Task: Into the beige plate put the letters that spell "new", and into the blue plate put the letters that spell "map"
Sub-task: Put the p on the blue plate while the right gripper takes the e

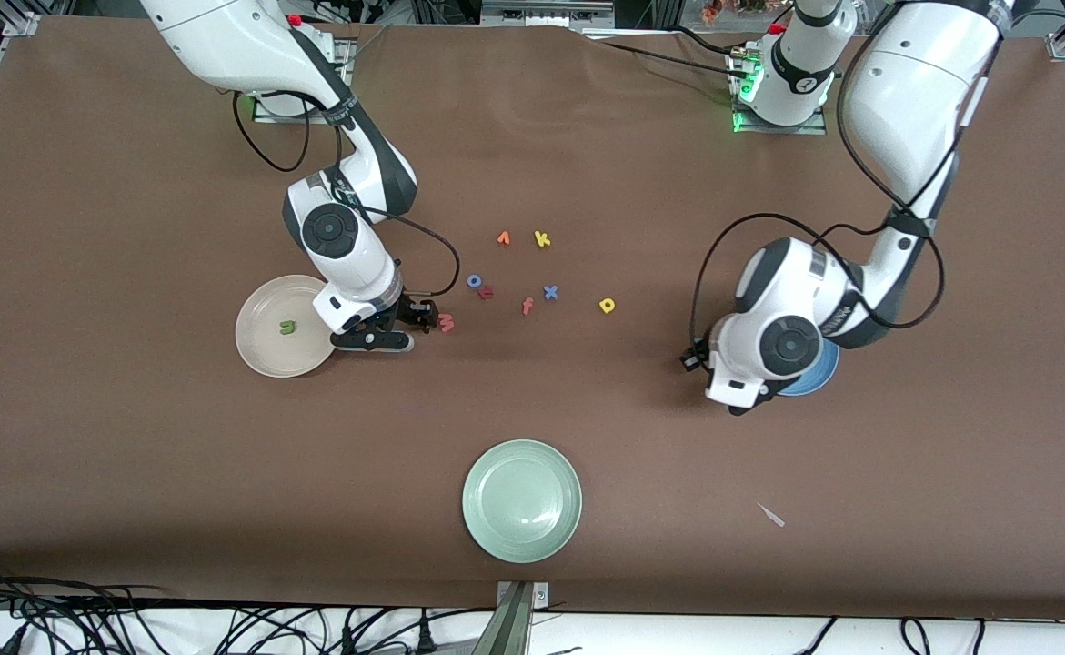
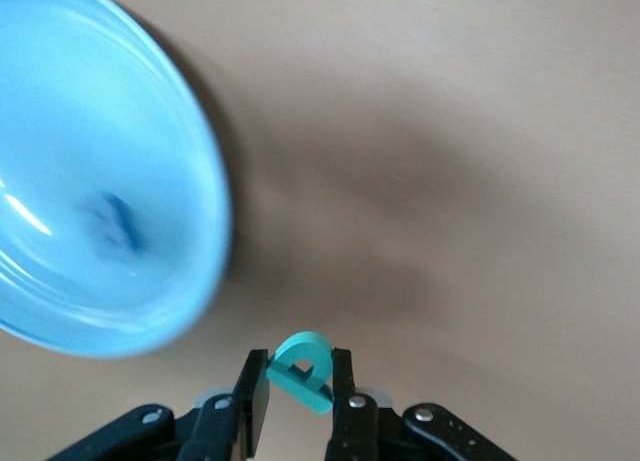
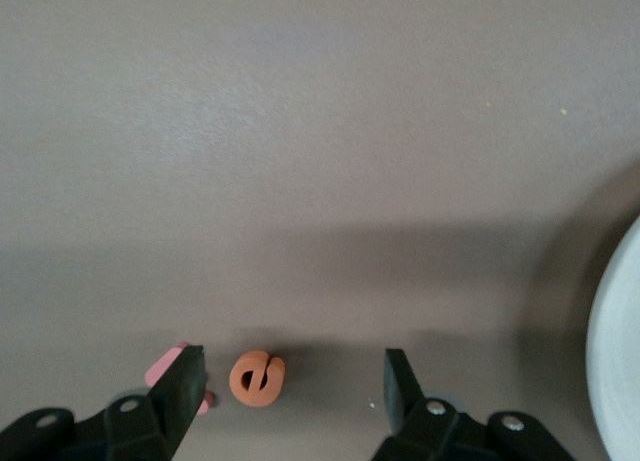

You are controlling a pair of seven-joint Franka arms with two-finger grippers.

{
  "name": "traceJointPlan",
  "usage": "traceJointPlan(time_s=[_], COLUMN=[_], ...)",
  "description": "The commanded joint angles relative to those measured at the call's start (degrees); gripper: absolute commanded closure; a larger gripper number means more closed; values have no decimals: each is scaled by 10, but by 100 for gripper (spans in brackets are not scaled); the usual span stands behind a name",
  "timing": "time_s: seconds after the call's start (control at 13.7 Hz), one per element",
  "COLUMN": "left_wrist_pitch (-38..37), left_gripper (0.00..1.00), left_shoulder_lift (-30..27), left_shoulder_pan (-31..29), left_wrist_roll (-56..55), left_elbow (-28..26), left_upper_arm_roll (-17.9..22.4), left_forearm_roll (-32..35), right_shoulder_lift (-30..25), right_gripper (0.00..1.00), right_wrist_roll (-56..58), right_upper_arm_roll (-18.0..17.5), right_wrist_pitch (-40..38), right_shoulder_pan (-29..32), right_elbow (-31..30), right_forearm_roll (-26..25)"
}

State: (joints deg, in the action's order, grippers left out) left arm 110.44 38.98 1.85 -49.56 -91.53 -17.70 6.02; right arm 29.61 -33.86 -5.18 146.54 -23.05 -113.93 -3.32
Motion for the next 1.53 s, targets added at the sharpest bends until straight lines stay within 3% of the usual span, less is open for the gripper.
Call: traceJointPlan(time_s=[0.0,0.58,0.73,0.8,0.87,0.95,1.09,1.24,1.46], left_wrist_pitch=[-39,-46,-45,-45,-45,-49,-52,-53,-10], left_gripper=[93,92,73,30,12,0,0,0,0], left_shoulder_lift=[-6,-23,-24,-25,-27,-35,-55,-60,-58], left_shoulder_pan=[-38,-139,-143,-143,-143,-142,-136,-138,-128], left_wrist_roll=[79,219,229,229,229,228,222,199,60], left_elbow=[-7,-80,-93,-95,-94,-92,-89,-85,-86], left_upper_arm_roll=[-5,-7,-8,-8,-10,-13,-21,-62,-123], left_forearm_roll=[39,41,41,41,41,37,29,25,-16], right_shoulder_lift=[27,42,41,41,41,41,38,30,-7], right_gripper=[20,26,37,45,54,67,84,85,85], right_wrist_roll=[-23,-57,-59,-59,-59,-63,-66,-60,-8], right_upper_arm_roll=[38,45,44,44,44,43,43,43,44], right_wrist_pitch=[24,39,40,40,40,40,39,35,-14], right_shoulder_pan=[-42,-66,-66,-66,-67,-69,-70,-70,-64], right_elbow=[5,6,3,1,0,-1,-3,-2,5], right_forearm_roll=[-5,-5,-10,-11,-11,-11,-12,-13,-13])
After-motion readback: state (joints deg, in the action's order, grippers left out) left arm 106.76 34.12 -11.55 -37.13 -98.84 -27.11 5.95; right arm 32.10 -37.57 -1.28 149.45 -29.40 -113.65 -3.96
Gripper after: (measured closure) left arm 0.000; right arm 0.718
